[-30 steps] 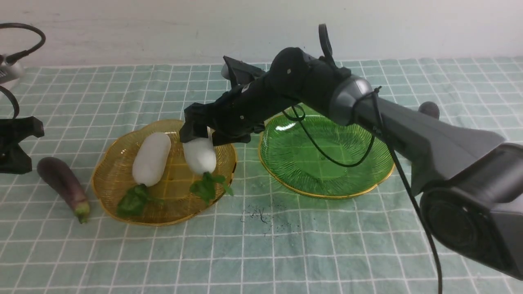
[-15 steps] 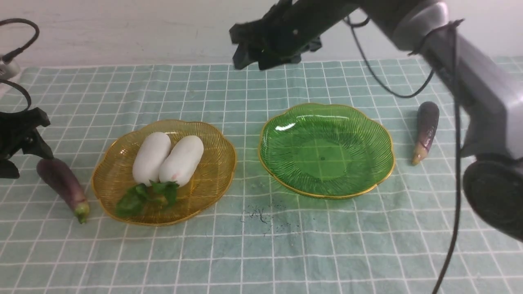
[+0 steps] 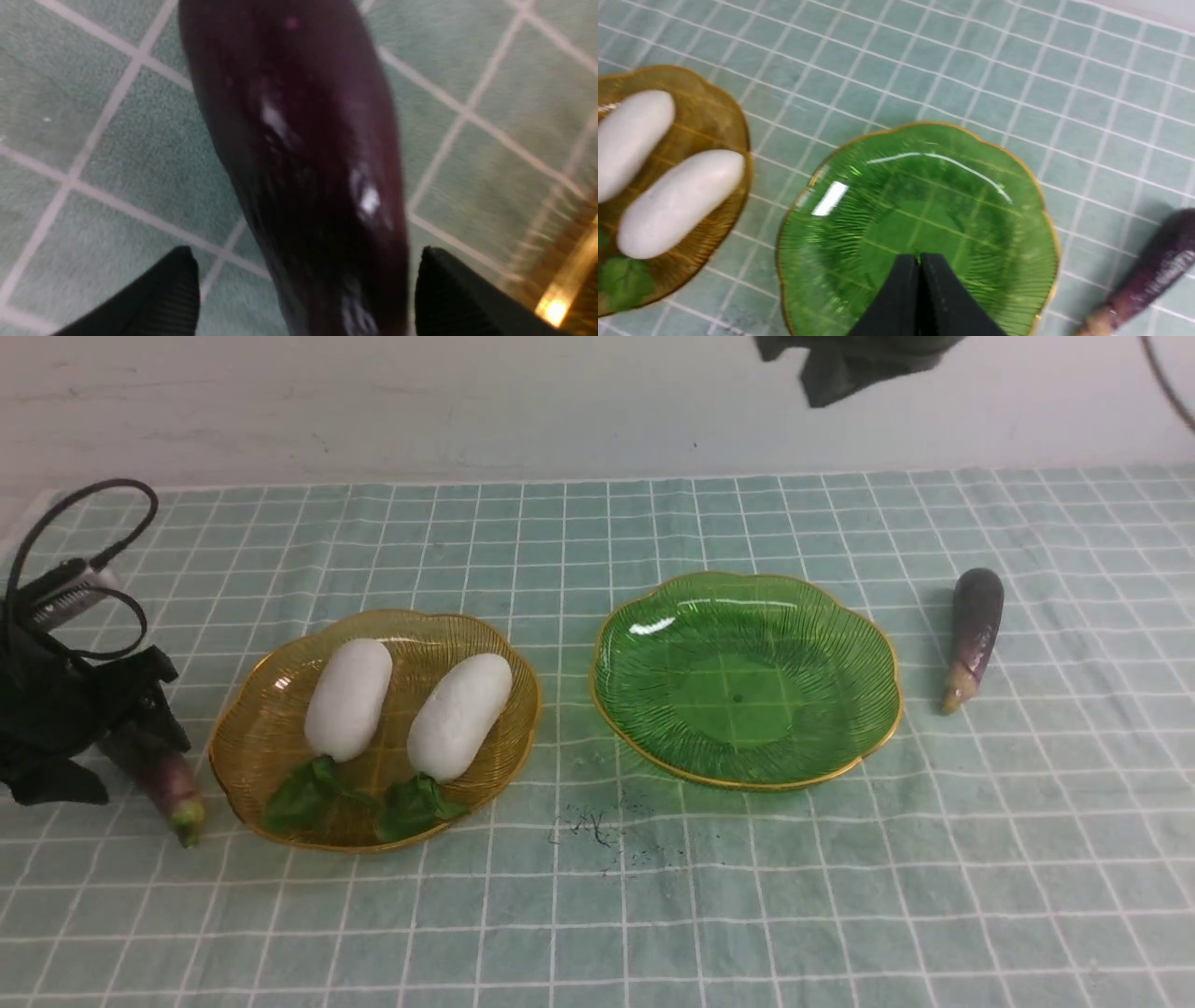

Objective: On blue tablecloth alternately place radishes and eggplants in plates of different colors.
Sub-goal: 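Place the eggplant on the green plate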

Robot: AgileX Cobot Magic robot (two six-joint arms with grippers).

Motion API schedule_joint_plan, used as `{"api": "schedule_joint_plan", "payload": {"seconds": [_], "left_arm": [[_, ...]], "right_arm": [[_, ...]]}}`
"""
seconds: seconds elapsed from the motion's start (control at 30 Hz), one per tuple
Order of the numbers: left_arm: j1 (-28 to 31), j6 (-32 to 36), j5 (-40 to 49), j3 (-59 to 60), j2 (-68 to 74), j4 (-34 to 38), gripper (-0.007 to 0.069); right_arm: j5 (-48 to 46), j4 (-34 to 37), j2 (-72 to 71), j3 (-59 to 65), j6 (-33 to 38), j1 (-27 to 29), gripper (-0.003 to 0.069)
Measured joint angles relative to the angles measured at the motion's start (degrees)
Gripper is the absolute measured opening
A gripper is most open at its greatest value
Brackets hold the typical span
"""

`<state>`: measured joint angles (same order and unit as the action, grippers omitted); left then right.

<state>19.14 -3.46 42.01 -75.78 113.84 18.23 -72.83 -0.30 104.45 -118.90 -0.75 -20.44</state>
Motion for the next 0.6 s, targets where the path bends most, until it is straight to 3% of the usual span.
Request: {"api": "schedule_joint_plan", "payload": {"seconds": [0.07, 0.13, 0.23, 0.4, 0.6], "left_arm": [[0.00, 0.05, -0.16, -0.26, 0.86, 0.04, 0.0462], [0.00, 0.17, 0.98, -0.99, 0.86, 0.04, 0.0293], [0.00, 2.43, 6.24, -4.59, -0.38, 0.08, 0.0303], [-2.01, 8.93, 12.83, -11.43, -4.88, 4.23, 0.0303], [-12.23, 15.63, 14.80, -18.74, -7.98, 13.70, 0.0303]], "right_arm": [[0.00, 0.30, -1.59, 2.31, -0.11, 4.00, -0.0014], [0.08, 3.31, -2.10, 3.81, -0.11, 9.14, -0.0014], [0.08, 7.66, -2.10, 6.19, -0.20, 16.74, -0.0014], [0.12, 9.34, -1.87, 9.11, -0.29, 23.53, -0.0014], [0.20, 9.68, 0.87, 10.64, -0.29, 26.80, 0.0005]]}}
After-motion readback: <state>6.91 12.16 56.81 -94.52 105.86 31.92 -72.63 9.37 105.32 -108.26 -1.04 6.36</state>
